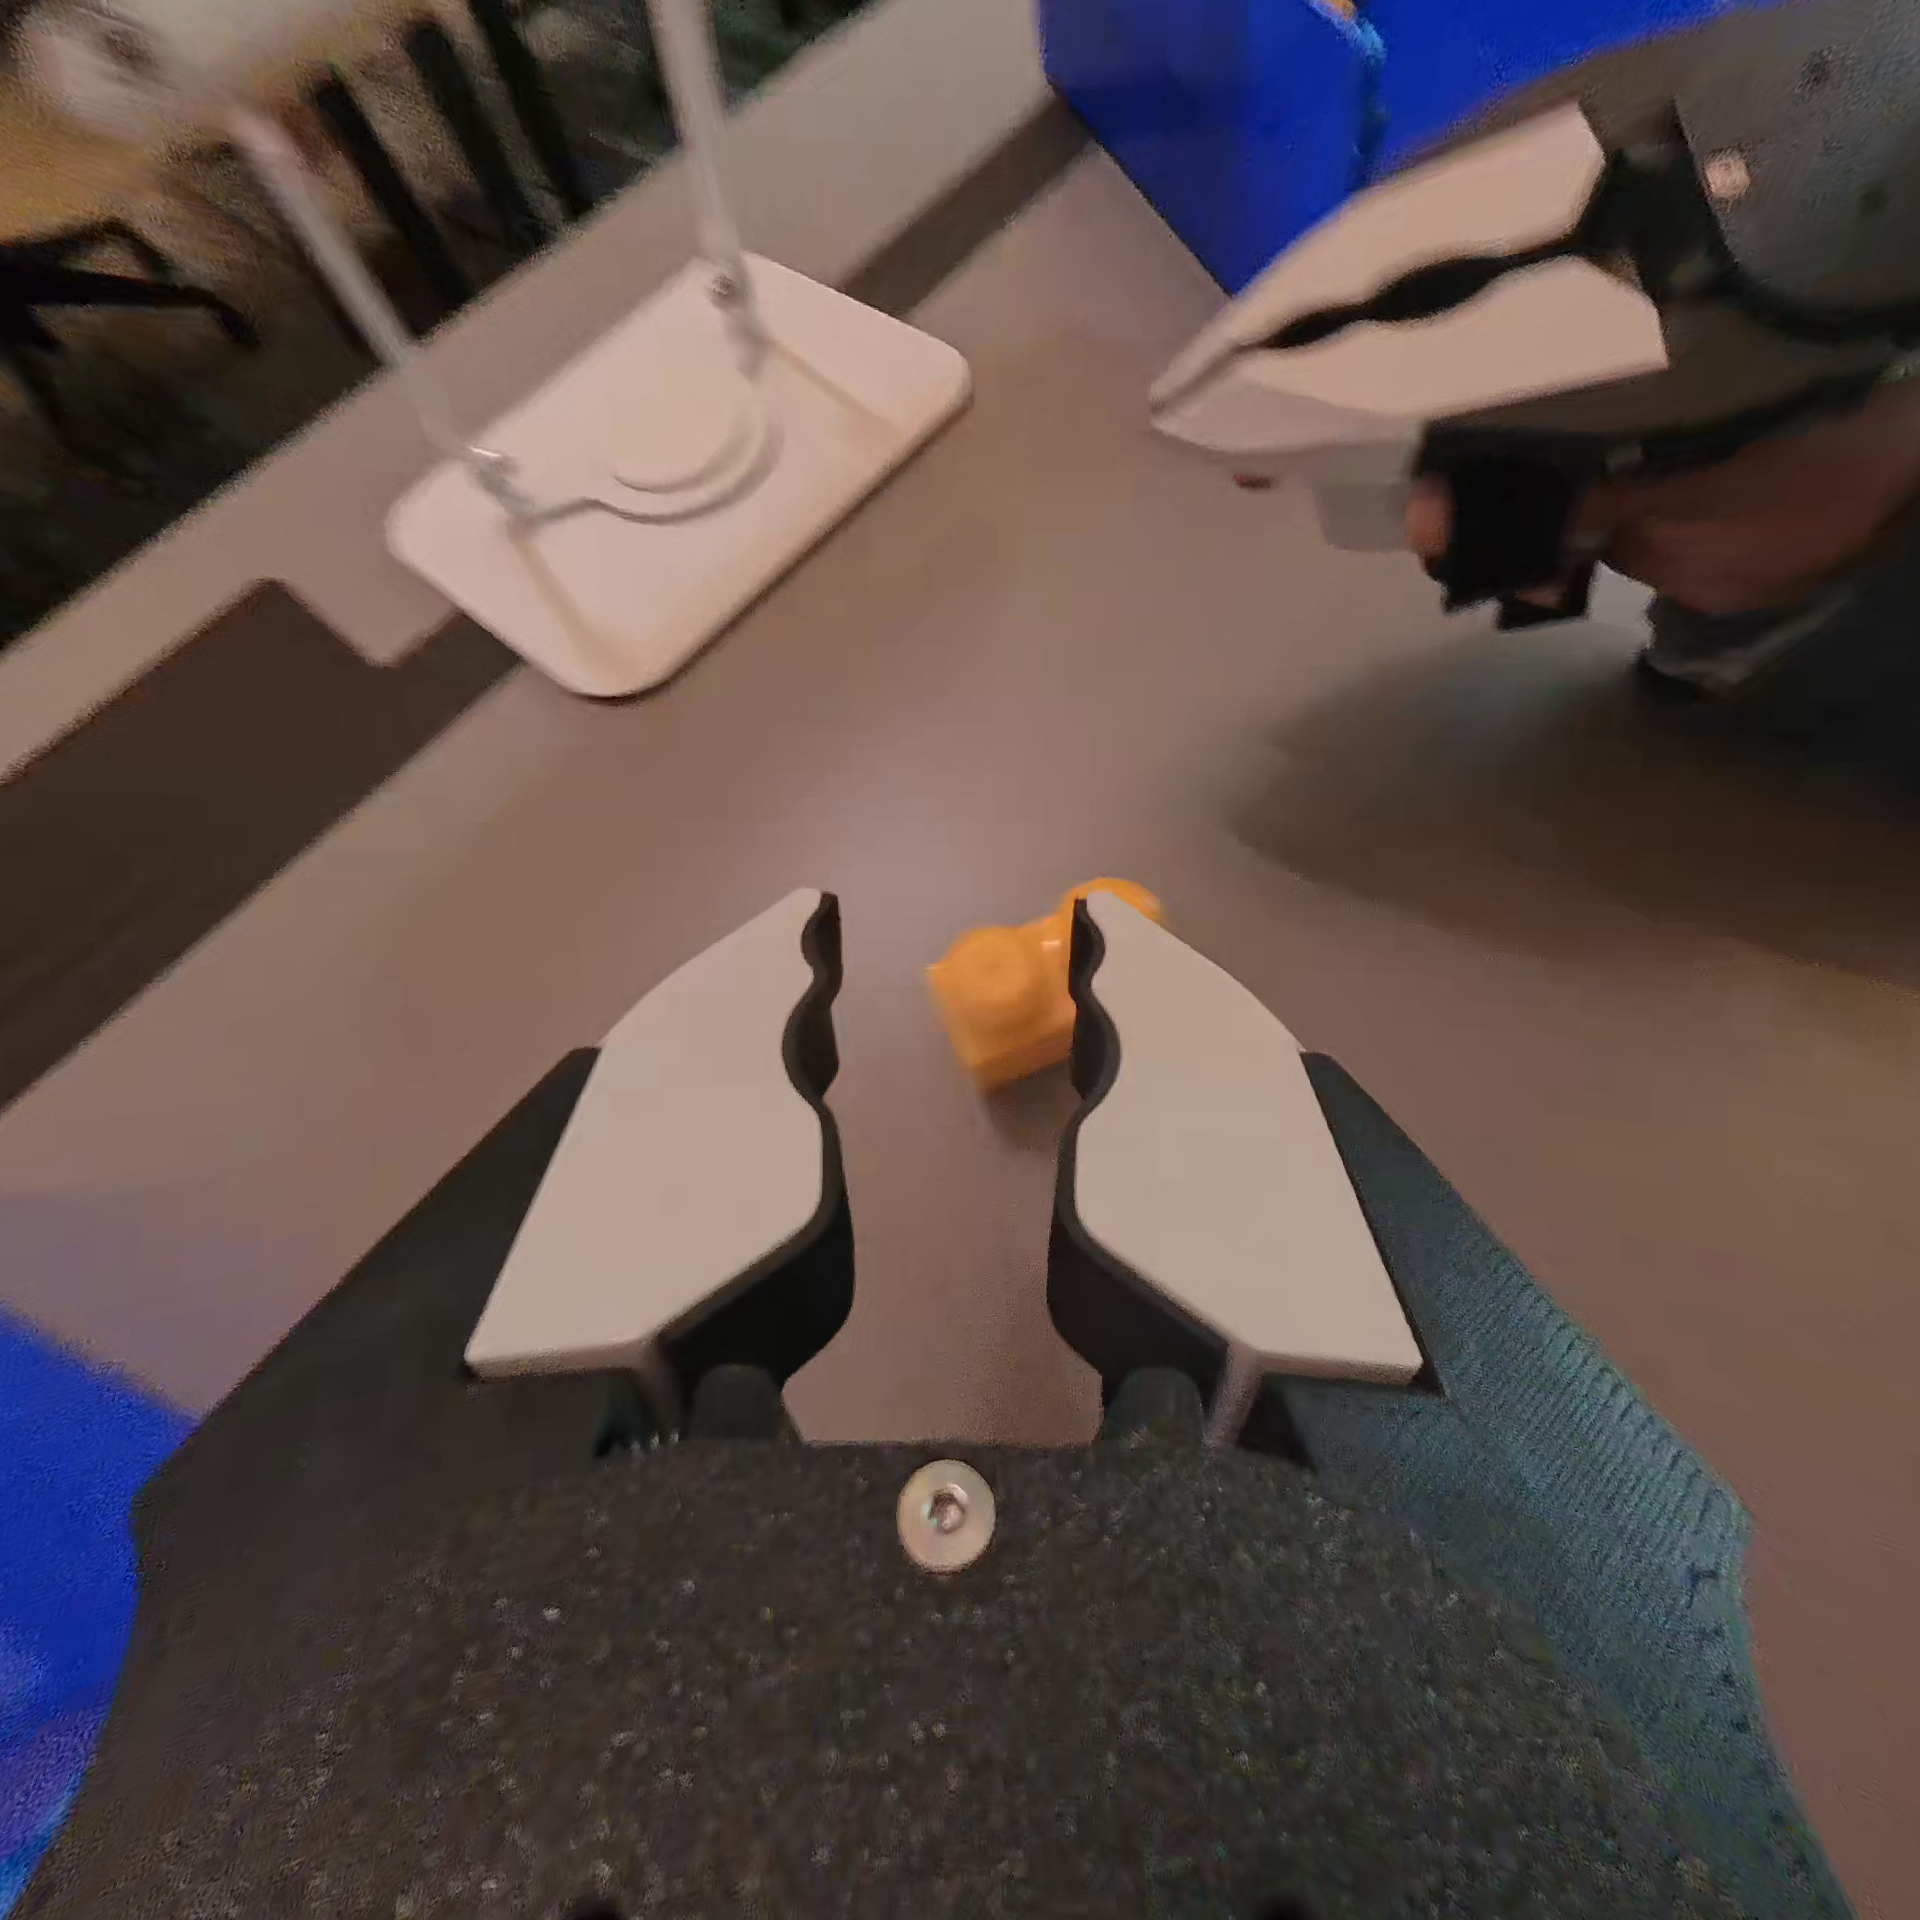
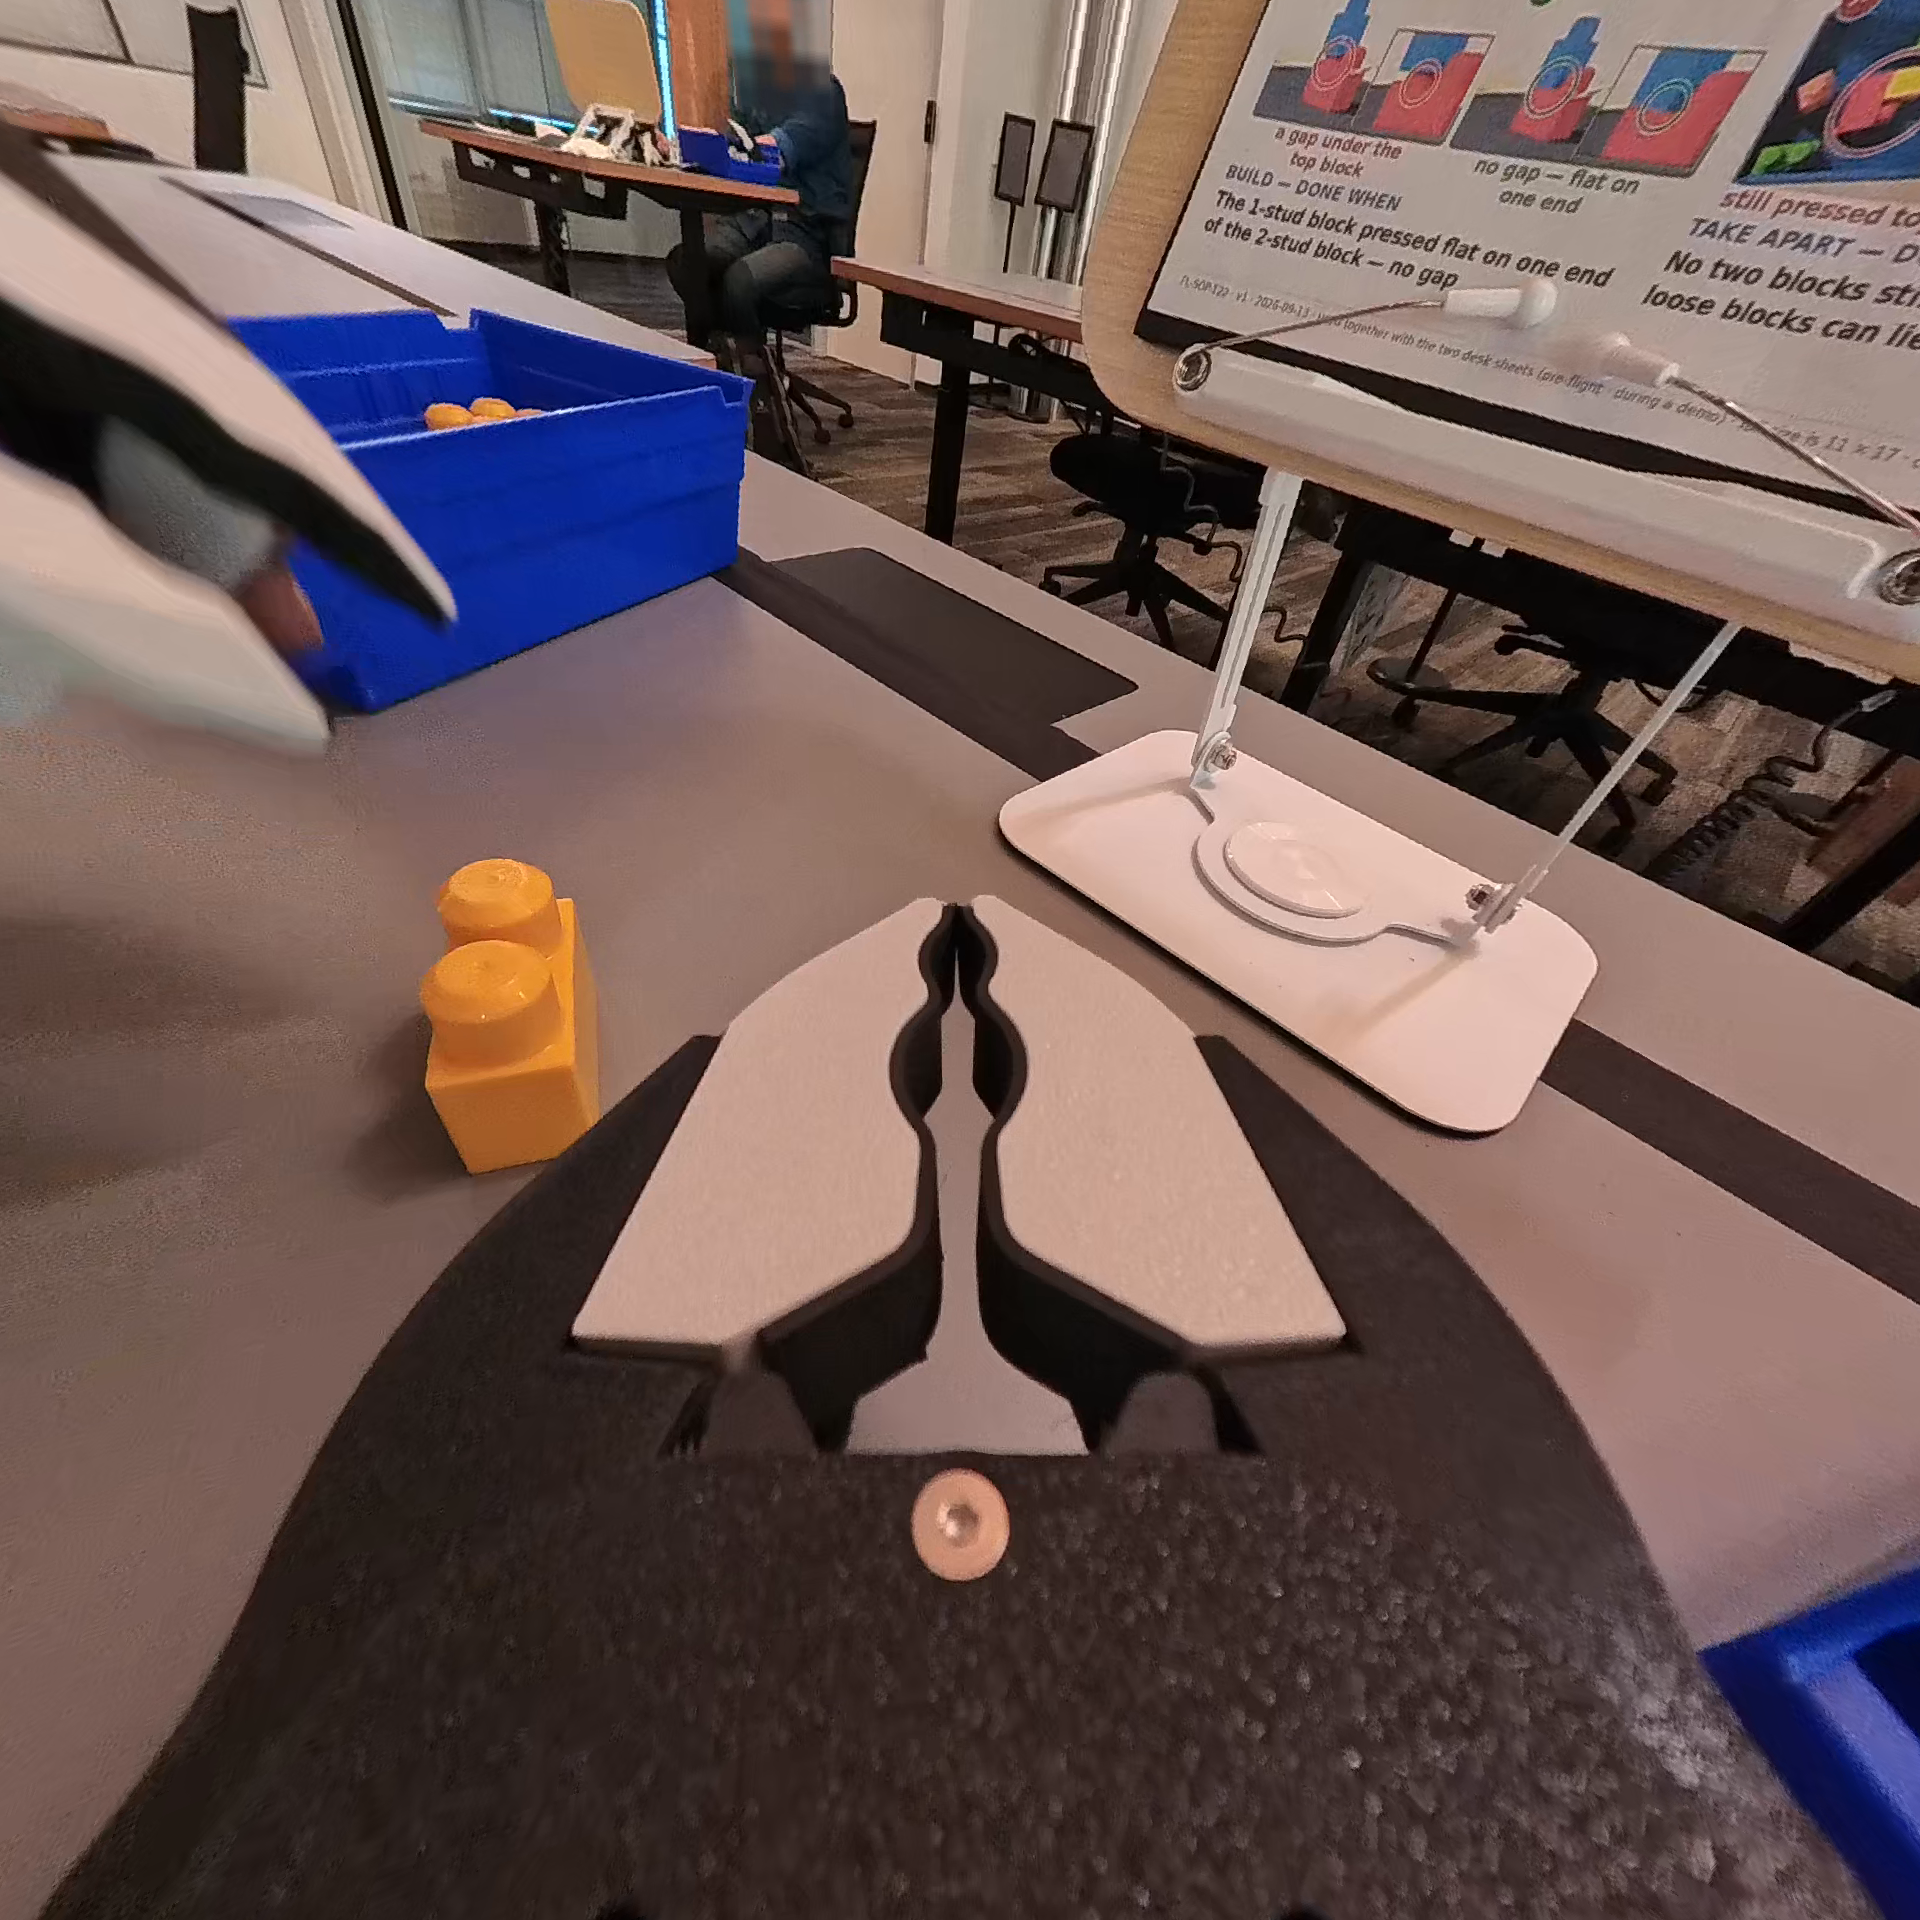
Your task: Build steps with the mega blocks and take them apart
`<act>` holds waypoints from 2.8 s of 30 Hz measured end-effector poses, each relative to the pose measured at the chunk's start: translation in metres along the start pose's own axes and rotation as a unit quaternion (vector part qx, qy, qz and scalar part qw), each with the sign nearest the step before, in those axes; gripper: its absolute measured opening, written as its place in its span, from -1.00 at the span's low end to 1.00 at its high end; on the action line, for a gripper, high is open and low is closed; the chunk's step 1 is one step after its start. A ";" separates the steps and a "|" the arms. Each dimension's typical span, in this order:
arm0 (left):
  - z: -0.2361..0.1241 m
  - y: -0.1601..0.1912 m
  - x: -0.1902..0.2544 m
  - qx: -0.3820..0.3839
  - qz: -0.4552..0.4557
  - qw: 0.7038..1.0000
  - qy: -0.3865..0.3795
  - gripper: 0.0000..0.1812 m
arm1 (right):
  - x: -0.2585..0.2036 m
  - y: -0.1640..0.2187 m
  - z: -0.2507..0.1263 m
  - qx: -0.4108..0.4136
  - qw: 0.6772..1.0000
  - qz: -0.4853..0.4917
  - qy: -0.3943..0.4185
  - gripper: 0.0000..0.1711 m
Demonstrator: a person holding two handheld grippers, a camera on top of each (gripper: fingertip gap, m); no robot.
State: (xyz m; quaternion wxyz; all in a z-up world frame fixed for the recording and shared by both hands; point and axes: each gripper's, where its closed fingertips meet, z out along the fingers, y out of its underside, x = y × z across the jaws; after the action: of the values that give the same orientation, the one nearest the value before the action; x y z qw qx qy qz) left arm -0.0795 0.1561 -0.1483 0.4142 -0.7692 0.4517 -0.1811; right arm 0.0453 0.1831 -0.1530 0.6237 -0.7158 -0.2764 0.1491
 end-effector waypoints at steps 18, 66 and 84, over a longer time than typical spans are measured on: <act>-0.122 0.144 -0.184 -0.319 0.031 0.946 -0.059 -0.49 | -0.006 0.009 0.004 -0.016 1.000 0.007 -0.014 -1.00; -0.004 0.097 0.003 -0.341 0.252 0.900 0.105 -0.67 | -0.016 0.014 0.006 -0.037 0.998 -0.012 -0.043 -1.00; -0.039 -0.030 0.002 0.138 0.046 0.989 0.021 -0.60 | -0.110 0.045 0.027 -0.154 0.971 -0.049 -0.174 -0.44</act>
State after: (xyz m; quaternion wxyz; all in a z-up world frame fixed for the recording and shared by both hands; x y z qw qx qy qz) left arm -0.0878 0.1435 -0.1011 0.5148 -0.6791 0.4657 -0.2386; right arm -0.0485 0.1380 -0.2165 0.4548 -0.7518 -0.4352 0.1965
